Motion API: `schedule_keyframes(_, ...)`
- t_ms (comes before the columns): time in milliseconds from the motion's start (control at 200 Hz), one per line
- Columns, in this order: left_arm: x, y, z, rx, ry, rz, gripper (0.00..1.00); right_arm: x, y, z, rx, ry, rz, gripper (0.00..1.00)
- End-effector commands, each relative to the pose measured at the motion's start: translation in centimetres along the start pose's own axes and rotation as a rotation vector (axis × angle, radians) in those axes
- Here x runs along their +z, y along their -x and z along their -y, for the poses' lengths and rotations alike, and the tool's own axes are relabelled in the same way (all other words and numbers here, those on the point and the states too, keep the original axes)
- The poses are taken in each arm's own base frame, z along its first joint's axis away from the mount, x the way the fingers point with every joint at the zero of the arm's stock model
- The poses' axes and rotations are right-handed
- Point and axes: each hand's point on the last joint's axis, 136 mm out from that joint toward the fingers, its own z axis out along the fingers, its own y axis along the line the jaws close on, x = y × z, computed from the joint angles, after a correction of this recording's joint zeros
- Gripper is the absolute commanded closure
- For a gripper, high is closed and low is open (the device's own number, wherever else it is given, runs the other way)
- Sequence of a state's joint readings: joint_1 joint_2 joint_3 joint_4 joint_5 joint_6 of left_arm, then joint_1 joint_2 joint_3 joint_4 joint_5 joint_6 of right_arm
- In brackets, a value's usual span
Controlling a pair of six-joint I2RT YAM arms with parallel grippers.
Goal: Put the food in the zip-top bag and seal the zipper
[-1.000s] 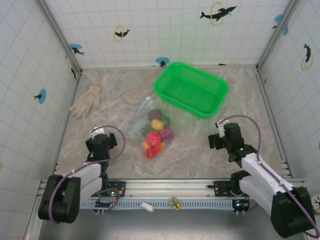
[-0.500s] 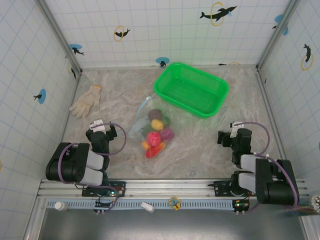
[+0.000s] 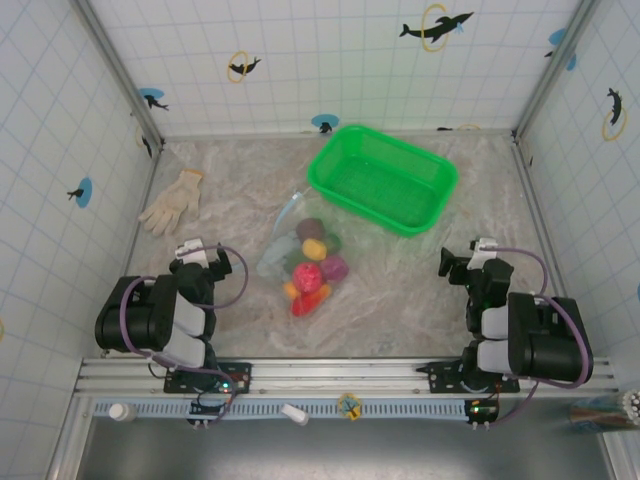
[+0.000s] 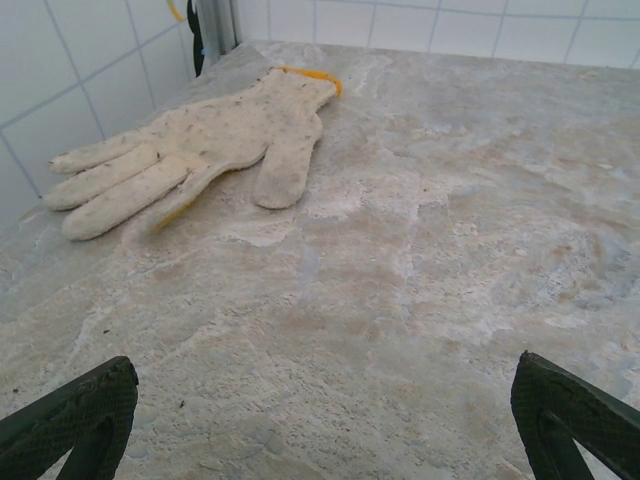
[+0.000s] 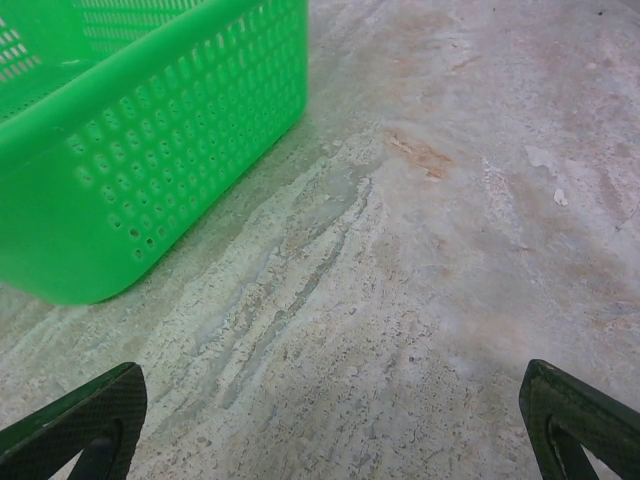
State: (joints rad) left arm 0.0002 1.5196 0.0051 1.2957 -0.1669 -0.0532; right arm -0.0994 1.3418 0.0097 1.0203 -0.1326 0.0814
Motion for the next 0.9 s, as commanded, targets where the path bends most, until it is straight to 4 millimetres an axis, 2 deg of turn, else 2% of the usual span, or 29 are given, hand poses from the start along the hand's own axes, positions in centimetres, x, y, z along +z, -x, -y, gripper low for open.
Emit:
schedule_keyframes(0, -0.2, 0.0, 0.3, -0.02, -0.022, 0.004, 0.02, 0.5, 0.9, 0.0, 0.004, 0.004, 0.022, 0.01)
schedule_keyframes(145, -0.2, -0.1, 0.3, -0.019, -0.022, 0.0, 0.02, 1.7, 0.6, -0.9, -0.001, 0.071, -0.03, 0.01)
schedule_keyframes(265, -0.2, -0.3, 0.3, -0.014, -0.022, -0.008, 0.02, 0.4, 1.4, -0.2, 0.046, 0.022, 0.06, 0.01)
schedule_keyframes(320, -0.2, -0.3, 0.3, -0.012, -0.023, -0.008, 0.02, 0.2, 1.6, -0.8, 0.044, 0.059, 0.098, 0.01)
schedule_keyframes(395, -0.2, -0.3, 0.3, -0.012, -0.023, -0.008, 0.02, 2.3, 0.6, -2.5, -0.009, 0.146, -0.013, 0.01)
schedule_keyframes(435, -0.2, -0.3, 0.3, -0.012, -0.023, -0.007, 0.02, 2.7, 0.2, -2.9, -0.046, 0.14, -0.038, 0.01)
schedule_keyframes(480, -0.2, -0.3, 0.3, -0.012, -0.024, -0.007, 0.03, 2.0, 0.5, -3.0, -0.075, 0.123, -0.004, 0.01)
schedule_keyframes(535, -0.3, -0.3, 0.4, -0.006, -0.028, -0.006, 0.02, 0.0, 0.0, -2.8, -0.101, 0.086, 0.058, 0.01)
schedule_keyframes(585, -0.4, -0.3, 0.8, 0.001, -0.052, -0.005, 0.02, -2.2, 1.7, -3.1, -0.127, 0.07, 0.199, 0.0)
schedule_keyframes(626, -0.5, -0.3, 1.0, 0.008, -0.068, -0.003, 0.02, -2.2, 1.2, -2.9, -0.144, 0.043, 0.177, 0.0)
schedule_keyframes(681, -0.6, -0.3, 1.3, 0.012, -0.081, 0.001, 0.02, -0.4, 0.1, -2.4, -0.142, 0.017, 0.082, 0.0)
schedule_keyframes(736, -0.6, -0.2, 1.3, 0.012, -0.084, 0.0, 0.02, 0.4, 0.6, -1.1, -0.103, -0.06, 0.088, 0.0)
schedule_keyframes(761, -0.5, -0.3, 1.3, 0.012, -0.083, -0.002, 0.02, 0.4, 0.7, 0.3, -0.068, -0.14, 0.088, 0.0)
schedule_keyframes(786, -0.6, -0.3, 1.2, 0.011, -0.082, -0.004, 0.02, 0.3, 0.6, 0.9, -0.05, -0.173, 0.082, 0.0)
schedule_keyframes(836, -0.5, -0.3, 1.3, 0.01, -0.085, -0.004, 0.03, 0.5, 0.2, 1.0, -0.051, -0.181, 0.055, 0.0)
schedule_keyframes(896, -0.6, -0.2, 1.3, 0.013, -0.085, 0.001, 0.02, 0.2, 0.6, 1.0, -0.058, -0.189, 0.088, 0.0)
